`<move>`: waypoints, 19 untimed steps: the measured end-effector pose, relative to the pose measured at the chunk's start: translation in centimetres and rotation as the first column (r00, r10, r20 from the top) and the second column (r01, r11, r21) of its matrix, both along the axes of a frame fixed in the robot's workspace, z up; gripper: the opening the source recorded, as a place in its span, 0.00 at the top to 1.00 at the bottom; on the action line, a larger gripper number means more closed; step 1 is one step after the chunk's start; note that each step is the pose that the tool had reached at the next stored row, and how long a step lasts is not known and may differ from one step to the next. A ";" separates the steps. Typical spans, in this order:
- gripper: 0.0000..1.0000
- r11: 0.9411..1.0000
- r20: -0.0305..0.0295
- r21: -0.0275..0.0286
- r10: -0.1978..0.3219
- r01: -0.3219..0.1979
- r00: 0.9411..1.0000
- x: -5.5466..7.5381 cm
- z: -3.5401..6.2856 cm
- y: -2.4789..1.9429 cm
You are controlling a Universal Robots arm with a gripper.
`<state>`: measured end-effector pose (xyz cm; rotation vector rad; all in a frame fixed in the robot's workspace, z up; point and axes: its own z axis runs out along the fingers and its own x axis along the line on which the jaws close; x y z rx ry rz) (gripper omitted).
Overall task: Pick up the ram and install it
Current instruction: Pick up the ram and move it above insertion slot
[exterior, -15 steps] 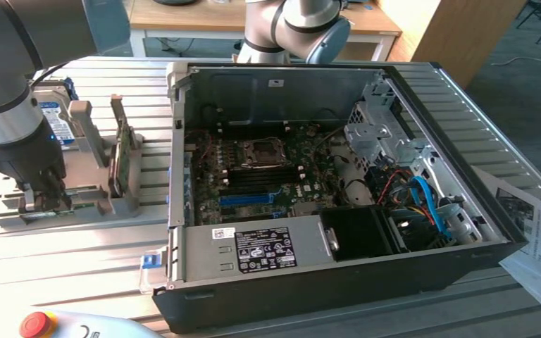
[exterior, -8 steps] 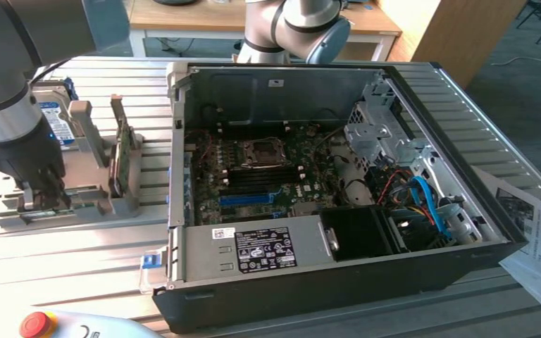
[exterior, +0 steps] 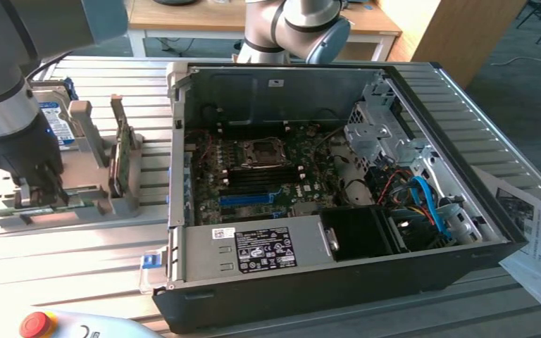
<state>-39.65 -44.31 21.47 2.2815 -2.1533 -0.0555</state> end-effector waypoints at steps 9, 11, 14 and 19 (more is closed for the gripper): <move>0.89 1.000 0.000 0.000 0.000 0.000 1.000 0.0 1.27 0.00; 0.89 1.000 0.000 0.000 0.000 0.000 1.000 0.0 1.55 0.00; 0.89 1.000 0.000 0.000 0.000 0.000 1.000 0.0 2.04 0.00; 0.89 1.000 0.000 0.000 0.000 0.000 1.000 0.0 2.93 0.00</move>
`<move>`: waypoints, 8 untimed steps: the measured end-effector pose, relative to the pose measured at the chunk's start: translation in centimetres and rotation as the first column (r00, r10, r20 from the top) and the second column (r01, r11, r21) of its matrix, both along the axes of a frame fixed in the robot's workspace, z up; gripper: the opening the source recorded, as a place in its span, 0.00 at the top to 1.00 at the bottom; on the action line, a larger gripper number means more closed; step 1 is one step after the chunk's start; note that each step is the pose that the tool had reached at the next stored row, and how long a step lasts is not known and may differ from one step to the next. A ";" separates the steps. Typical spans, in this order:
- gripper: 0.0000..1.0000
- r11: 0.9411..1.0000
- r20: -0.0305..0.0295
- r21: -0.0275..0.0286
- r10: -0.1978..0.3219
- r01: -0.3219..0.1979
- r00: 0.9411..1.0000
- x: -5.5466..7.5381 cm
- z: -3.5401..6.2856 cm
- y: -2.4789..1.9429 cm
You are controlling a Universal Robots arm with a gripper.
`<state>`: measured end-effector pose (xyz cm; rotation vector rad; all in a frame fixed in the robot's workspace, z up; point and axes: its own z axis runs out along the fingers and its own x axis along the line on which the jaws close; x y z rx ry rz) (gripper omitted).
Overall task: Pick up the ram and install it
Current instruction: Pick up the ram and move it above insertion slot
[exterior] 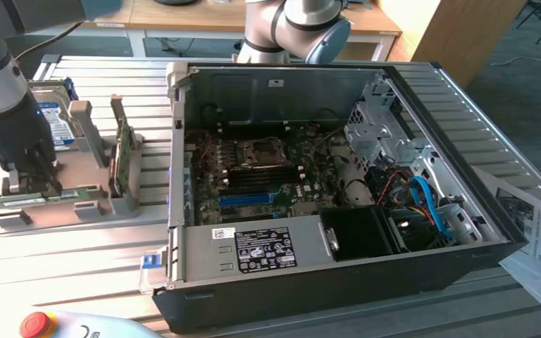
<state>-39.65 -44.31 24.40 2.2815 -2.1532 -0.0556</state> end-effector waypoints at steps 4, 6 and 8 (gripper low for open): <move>0.89 1.000 0.000 0.000 0.000 0.000 1.000 0.0 0.73 0.00; 0.89 1.000 0.000 0.000 0.000 0.000 1.000 0.0 1.10 0.00; 0.89 1.000 0.000 0.000 0.000 0.000 1.000 0.0 1.48 0.00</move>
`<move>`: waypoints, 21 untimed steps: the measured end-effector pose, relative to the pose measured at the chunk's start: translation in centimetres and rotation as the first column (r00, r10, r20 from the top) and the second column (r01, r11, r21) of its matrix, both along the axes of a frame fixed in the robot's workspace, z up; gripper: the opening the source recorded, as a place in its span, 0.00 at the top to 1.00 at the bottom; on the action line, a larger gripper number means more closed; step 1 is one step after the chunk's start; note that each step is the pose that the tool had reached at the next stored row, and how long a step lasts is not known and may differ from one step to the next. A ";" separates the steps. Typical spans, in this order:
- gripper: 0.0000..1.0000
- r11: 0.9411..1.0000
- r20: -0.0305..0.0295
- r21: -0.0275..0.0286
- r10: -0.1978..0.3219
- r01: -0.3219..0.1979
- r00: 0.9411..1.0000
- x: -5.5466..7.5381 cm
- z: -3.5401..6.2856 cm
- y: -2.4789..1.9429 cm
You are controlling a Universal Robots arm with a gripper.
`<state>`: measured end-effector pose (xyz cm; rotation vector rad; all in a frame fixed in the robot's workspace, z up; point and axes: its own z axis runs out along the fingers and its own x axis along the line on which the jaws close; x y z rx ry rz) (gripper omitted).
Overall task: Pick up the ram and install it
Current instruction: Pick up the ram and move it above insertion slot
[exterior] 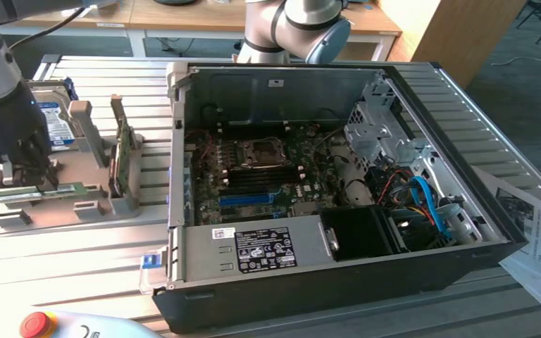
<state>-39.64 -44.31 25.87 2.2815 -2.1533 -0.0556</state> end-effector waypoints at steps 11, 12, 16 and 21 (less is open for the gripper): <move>0.89 1.000 0.000 0.000 0.000 0.000 1.000 0.0 2.00 0.00; 0.89 1.000 0.000 0.000 0.000 0.000 1.000 0.0 2.17 0.00; 0.89 1.000 0.000 0.000 0.000 0.000 1.000 0.0 2.95 0.00; 0.89 1.000 0.000 0.000 0.000 0.000 1.000 0.0 3.96 0.00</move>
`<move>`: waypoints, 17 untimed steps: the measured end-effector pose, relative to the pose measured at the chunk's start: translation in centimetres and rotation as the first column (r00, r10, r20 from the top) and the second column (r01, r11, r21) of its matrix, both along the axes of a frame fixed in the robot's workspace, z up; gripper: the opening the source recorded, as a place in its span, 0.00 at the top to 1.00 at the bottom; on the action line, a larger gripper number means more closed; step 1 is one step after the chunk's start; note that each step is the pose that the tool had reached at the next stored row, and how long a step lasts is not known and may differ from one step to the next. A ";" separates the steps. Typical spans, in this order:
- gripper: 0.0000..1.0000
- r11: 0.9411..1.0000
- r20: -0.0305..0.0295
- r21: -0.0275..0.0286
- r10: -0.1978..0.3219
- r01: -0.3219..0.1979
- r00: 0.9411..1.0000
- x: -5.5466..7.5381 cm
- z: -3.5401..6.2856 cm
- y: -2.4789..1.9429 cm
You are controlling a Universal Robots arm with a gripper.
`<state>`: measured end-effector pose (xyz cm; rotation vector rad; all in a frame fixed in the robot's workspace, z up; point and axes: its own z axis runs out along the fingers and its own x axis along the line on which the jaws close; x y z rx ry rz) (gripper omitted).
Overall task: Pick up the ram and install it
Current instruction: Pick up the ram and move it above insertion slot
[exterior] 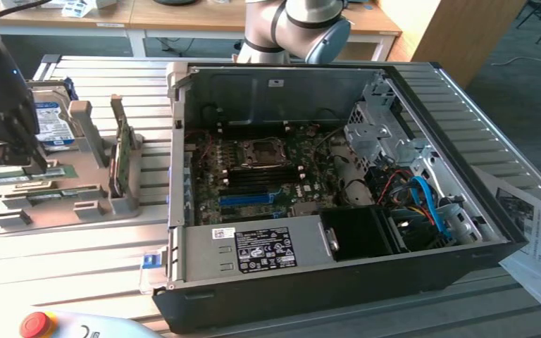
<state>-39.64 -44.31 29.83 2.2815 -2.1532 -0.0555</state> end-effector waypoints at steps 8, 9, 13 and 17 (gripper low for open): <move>0.89 1.000 0.000 0.000 0.000 0.000 1.000 0.0 1.85 0.00; 0.89 1.000 0.000 0.000 0.000 0.000 1.000 0.0 2.12 0.00; 0.89 1.000 0.000 0.000 0.000 0.000 1.000 0.0 3.09 0.00; 0.89 1.000 0.000 -0.001 0.000 0.000 1.000 0.0 3.98 0.00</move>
